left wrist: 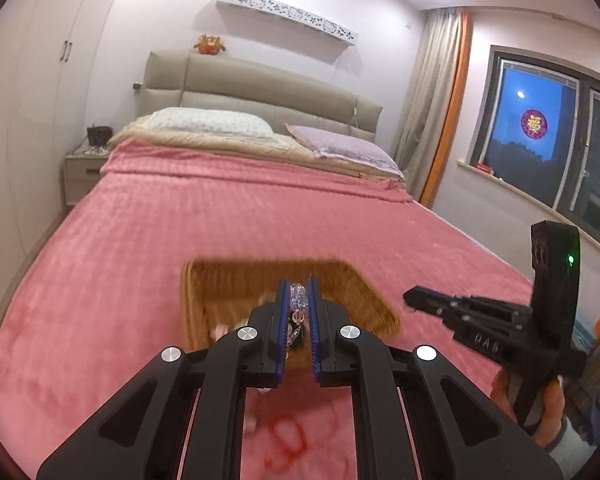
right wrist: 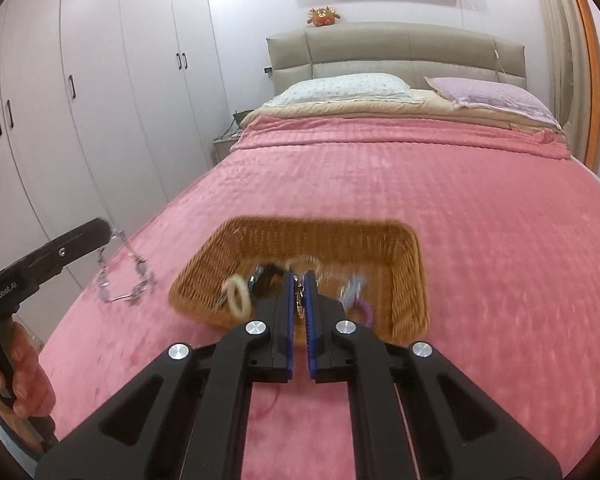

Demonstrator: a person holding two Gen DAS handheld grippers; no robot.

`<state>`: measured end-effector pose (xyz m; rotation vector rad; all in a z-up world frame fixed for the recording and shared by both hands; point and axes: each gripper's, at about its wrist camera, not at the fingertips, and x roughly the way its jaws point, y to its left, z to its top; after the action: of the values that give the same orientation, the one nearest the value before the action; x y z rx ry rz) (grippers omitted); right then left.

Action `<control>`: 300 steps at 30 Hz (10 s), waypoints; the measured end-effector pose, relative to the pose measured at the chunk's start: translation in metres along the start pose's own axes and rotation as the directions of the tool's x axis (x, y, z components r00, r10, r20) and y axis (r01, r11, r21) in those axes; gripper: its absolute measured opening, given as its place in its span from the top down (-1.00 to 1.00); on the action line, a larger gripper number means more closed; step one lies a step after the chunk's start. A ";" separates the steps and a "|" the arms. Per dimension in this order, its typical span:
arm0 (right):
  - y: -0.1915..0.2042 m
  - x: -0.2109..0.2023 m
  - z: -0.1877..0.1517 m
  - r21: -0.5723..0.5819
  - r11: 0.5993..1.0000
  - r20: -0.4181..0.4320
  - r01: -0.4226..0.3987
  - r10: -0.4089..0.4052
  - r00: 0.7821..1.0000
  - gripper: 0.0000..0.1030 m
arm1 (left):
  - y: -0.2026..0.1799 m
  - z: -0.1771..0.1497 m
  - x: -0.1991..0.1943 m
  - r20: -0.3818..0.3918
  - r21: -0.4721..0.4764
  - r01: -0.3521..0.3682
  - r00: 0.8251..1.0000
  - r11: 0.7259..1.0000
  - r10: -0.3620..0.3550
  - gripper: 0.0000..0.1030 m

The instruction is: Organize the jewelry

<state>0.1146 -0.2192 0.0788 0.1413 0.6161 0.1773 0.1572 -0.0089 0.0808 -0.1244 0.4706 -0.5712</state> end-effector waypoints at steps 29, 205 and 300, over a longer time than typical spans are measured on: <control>-0.044 0.127 -0.007 0.136 0.991 -0.213 -0.016 0.045 0.976 0.81 | 0.042 -0.016 0.093 -0.077 -0.095 -0.058 0.996 0.994 0.051 0.24; -0.010 -0.088 -0.120 0.005 0.996 0.294 0.085 -0.083 0.952 -0.39 | -0.078 -0.128 -0.087 0.351 0.036 -0.455 0.839 0.890 0.415 -0.84; -0.001 -0.077 -0.139 -0.012 0.990 0.303 0.142 -0.132 0.944 -0.53 | -0.044 -0.151 -0.052 0.180 -0.055 -0.431 0.883 0.901 0.433 -0.85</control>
<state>-0.0284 -0.2255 0.0099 0.0897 0.3160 0.0294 0.0271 -0.0153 -0.0222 -0.0814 0.3027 -0.1129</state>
